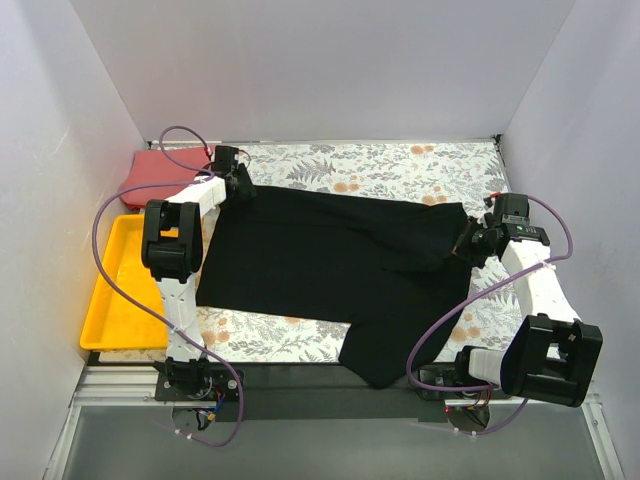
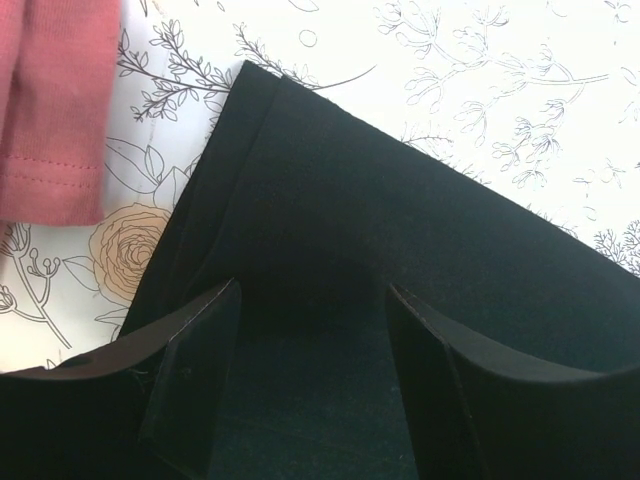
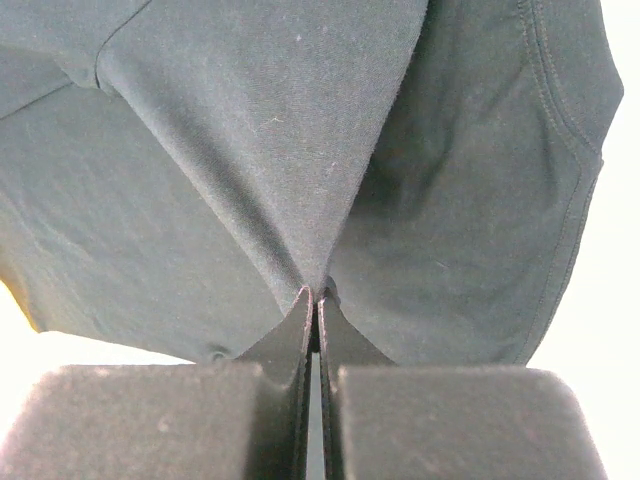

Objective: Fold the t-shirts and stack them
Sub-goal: Fold the tshirt

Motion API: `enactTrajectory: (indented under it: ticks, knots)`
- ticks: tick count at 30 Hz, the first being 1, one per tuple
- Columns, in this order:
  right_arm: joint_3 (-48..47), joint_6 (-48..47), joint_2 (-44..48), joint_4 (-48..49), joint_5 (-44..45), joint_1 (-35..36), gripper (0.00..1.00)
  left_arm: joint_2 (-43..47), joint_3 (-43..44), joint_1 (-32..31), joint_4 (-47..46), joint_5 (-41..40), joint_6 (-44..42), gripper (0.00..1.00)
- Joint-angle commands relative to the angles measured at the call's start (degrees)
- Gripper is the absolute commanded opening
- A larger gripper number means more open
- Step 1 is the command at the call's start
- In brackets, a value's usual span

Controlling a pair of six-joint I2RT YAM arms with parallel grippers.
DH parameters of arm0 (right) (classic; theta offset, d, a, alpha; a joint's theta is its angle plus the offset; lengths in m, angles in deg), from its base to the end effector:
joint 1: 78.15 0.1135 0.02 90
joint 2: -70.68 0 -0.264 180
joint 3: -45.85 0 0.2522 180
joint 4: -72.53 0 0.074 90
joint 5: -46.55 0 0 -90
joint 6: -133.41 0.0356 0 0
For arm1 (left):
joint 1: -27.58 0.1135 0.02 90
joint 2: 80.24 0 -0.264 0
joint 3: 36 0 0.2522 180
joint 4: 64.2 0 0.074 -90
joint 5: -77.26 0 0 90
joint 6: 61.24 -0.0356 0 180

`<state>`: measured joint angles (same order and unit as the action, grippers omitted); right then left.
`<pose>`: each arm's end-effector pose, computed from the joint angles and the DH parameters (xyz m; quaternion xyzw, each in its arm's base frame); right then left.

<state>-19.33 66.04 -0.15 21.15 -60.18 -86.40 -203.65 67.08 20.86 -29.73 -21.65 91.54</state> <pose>0.2421 -0.0247 0.2473 0.2128 0.9254 0.1735 0.2611 0.4622 -0.0489 0.1570 -0.4673 0.8278 -0.1110 0.2899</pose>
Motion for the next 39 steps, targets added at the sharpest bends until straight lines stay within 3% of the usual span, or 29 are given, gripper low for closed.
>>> enactTrajectory:
  ticks: [1, 8, 16, 21, 26, 33, 39]
  knots:
    - [-1.8, 1.3, 1.4, -2.0, -0.5, -0.3, 0.01, -0.1, -1.1, 1.6, 7.1, -2.4, -1.2, 0.59]
    - [-2.2, 4.3, 2.5, -2.4, -2.5, 0.7, 0.01, -0.3, -1.0, 1.7, 7.5, -2.3, -1.2, 0.59]
    - [10.1, 5.8, 2.4, 0.4, -3.5, 4.2, 0.04, -1.0, -0.6, 1.6, 7.9, -2.2, -1.1, 0.59]
    - [13.7, 4.3, -1.1, 4.8, -5.7, 4.3, 0.31, -0.9, -0.7, 1.6, 7.9, -2.3, -1.1, 0.59]
    - [2.4, 0.9, -3.5, 5.2, -1.6, 3.1, 0.56, -0.9, -0.6, 1.7, 7.8, -2.5, -1.1, 0.59]
    - [-4.5, 3.9, -11.5, 22.0, -3.7, -4.5, 0.62, -1.5, -0.5, 1.9, 7.6, -2.4, -1.4, 0.59]
    - [-9.0, 5.9, -24.1, 33.1, -7.2, -9.0, 0.59, -1.4, -0.9, 1.9, 7.2, -2.5, -2.1, 0.59]
